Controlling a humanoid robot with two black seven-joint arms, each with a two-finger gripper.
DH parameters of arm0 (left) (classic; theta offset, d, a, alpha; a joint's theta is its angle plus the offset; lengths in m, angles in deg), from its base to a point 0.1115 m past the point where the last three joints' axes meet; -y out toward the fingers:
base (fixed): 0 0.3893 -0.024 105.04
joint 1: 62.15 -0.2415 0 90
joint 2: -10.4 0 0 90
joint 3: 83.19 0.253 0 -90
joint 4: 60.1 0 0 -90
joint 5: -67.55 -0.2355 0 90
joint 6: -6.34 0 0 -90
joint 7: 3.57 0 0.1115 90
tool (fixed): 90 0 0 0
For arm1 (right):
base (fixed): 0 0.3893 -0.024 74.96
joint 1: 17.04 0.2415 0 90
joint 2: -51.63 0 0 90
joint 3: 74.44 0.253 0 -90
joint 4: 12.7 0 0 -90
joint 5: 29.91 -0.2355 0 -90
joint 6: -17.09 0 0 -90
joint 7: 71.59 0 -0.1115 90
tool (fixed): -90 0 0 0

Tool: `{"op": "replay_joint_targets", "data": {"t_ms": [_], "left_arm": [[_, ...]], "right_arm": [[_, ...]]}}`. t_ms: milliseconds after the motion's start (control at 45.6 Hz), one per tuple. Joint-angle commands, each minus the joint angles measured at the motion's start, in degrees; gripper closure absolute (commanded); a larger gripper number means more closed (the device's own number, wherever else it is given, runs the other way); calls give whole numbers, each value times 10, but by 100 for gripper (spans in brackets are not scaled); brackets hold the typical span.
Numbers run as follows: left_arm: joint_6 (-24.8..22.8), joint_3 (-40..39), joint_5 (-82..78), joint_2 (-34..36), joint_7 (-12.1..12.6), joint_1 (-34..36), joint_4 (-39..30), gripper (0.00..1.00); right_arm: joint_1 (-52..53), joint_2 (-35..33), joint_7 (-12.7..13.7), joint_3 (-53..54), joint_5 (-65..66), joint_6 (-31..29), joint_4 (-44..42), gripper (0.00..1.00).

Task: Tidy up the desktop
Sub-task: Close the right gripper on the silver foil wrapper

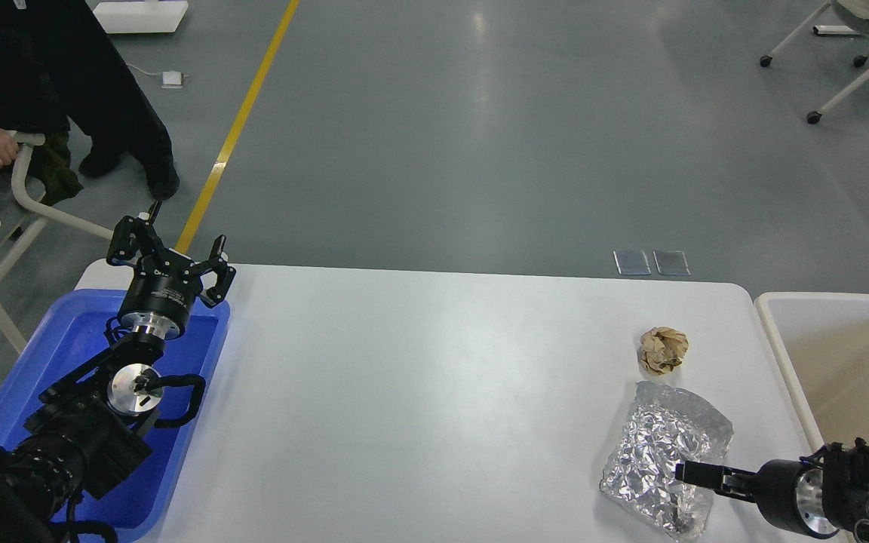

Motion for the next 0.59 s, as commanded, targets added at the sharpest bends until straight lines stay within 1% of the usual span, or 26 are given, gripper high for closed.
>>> {"op": "replay_joint_targets", "data": {"t_ms": [0,22,66,88,154,197,263,285,351,570], "left_arm": [[0,0,0,0,0,0,0,0],[0,0,0,0,0,0,0,0],[0,0,0,0,0,0,0,0],[0,0,0,0,0,0,0,0],[0,0,0,0,0,0,0,0],[0,0,0,0,0,0,0,0],[0,0,0,0,0,0,0,0],[0,0,0,0,0,0,0,0],[0,0,0,0,0,0,0,0],[0,0,0,0,0,0,0,0]], "right_arm": [[-3,28,-2,-2,0,5,-39,13],[-3,28,-2,-2,0,5,-40,15],[-3,28,-2,-2,0,5,-42,18],[-3,28,-2,-2,0,5,-44,22],[-3,28,-2,-3,1,5,-46,42],[-3,27,-2,-4,1,5,-48,53],[-4,27,-2,-4,1,5,-47,77],[-4,26,-3,-4,1,5,-48,84],[-4,24,-3,-4,1,4,-47,100],[-3,20,-1,-2,-7,-1,-50,100]]}}
